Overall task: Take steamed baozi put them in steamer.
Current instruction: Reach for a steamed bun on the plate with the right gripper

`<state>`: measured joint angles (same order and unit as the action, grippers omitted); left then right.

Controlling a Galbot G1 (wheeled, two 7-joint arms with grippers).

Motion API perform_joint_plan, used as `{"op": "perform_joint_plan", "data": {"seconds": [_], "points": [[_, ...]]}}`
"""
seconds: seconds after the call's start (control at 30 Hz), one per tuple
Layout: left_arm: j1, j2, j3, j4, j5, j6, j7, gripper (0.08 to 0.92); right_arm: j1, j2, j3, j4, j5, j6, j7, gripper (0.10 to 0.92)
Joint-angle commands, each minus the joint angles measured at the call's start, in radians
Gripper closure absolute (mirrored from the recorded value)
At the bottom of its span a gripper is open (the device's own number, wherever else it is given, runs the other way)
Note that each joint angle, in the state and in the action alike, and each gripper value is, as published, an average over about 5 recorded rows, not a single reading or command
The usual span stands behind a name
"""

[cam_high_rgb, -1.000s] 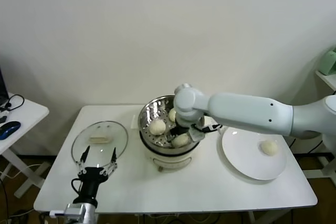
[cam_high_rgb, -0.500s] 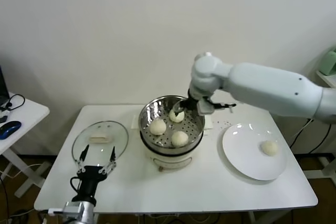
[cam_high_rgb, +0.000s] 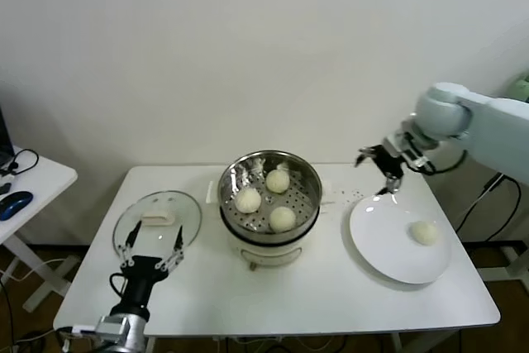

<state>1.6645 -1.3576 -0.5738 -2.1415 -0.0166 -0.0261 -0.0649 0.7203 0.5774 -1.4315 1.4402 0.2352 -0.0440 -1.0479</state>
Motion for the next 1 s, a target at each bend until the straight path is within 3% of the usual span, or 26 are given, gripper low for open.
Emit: {"op": "perform_joint_plan", "data": {"seconds": [0.03, 0.17, 0.4, 0.8, 1.0], "points": [[-0.003, -0.013, 0.005, -0.006, 0.018, -0.003, 0.003, 0.177, -0.223, -0.233, 0.067, -0.114, 0.083, -0.213, 0.033, 0.203], [0.001, -0.022, 0.009, -0.006, 0.028, -0.005, 0.003, 0.177, -0.368, -0.215, 0.197, -0.188, 0.013, -0.201, 0.024, 0.203], [0.010, -0.042, 0.008, -0.005, 0.045, -0.009, 0.002, 0.177, -0.582, -0.099, 0.402, -0.358, -0.256, -0.052, -0.031, 0.203], [0.001, -0.038, -0.003, 0.008, 0.043, -0.002, 0.000, 0.177, -0.654, 0.053, 0.511, -0.578, -0.393, 0.046, -0.080, 0.203], [-0.015, -0.038, 0.001, 0.026, 0.044, 0.000, -0.007, 0.177, -0.685, 0.104, 0.555, -0.618, -0.398, 0.050, -0.075, 0.203]]}}
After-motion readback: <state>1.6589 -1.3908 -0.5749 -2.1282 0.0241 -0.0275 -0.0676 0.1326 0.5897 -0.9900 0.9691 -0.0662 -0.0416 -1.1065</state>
